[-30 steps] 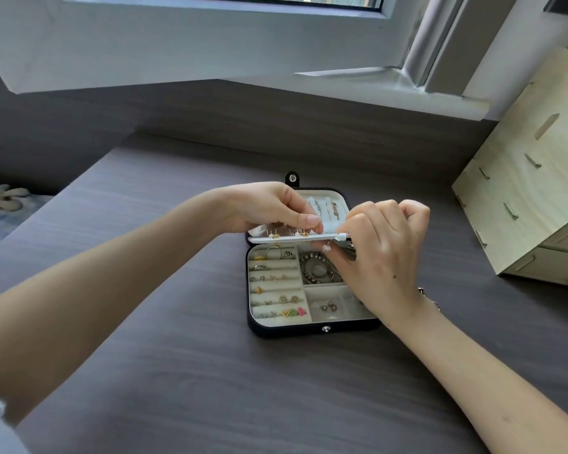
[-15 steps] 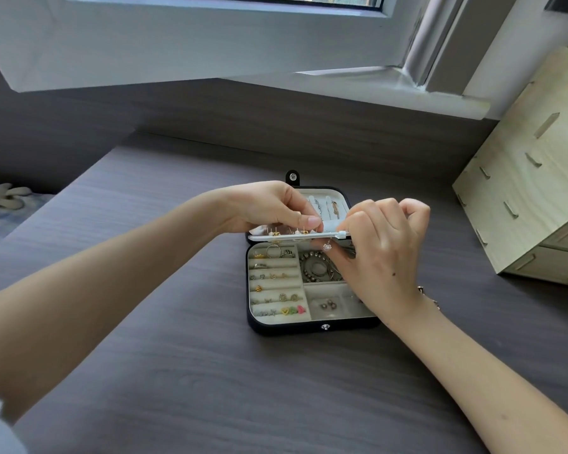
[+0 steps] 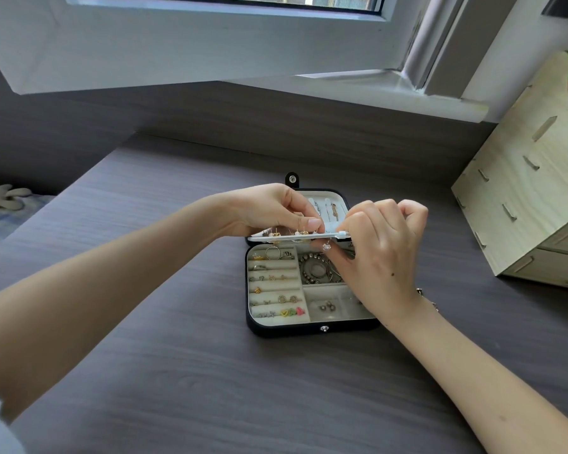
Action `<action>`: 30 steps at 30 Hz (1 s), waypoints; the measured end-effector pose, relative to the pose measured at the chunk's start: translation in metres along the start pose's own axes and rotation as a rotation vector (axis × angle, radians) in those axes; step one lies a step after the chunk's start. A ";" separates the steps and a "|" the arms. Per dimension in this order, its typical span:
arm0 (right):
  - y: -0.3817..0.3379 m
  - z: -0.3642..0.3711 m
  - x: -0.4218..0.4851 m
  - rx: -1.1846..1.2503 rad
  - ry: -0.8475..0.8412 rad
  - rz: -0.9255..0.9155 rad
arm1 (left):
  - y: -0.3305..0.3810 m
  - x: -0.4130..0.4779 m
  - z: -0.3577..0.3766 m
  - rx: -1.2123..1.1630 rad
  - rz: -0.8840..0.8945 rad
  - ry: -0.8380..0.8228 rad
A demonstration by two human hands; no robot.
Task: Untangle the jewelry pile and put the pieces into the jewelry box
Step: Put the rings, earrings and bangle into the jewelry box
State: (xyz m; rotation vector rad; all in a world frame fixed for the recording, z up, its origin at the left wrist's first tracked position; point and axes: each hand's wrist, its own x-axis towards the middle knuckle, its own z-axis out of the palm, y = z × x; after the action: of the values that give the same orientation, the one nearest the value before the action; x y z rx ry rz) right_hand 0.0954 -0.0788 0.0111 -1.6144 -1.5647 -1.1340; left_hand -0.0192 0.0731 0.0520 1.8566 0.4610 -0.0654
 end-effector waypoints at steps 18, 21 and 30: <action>0.000 0.001 0.000 0.012 -0.003 0.009 | -0.003 0.001 0.000 0.009 0.102 -0.006; 0.000 0.001 0.000 0.009 -0.005 0.009 | -0.002 0.000 0.000 -0.012 0.079 -0.018; 0.000 0.001 0.000 0.028 -0.010 0.018 | 0.001 -0.002 0.000 -0.031 0.078 -0.038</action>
State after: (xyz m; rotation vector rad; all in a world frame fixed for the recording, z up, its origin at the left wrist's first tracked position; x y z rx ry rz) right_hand 0.0957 -0.0779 0.0108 -1.6156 -1.5622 -1.0914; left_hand -0.0212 0.0727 0.0534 1.8377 0.3603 -0.0407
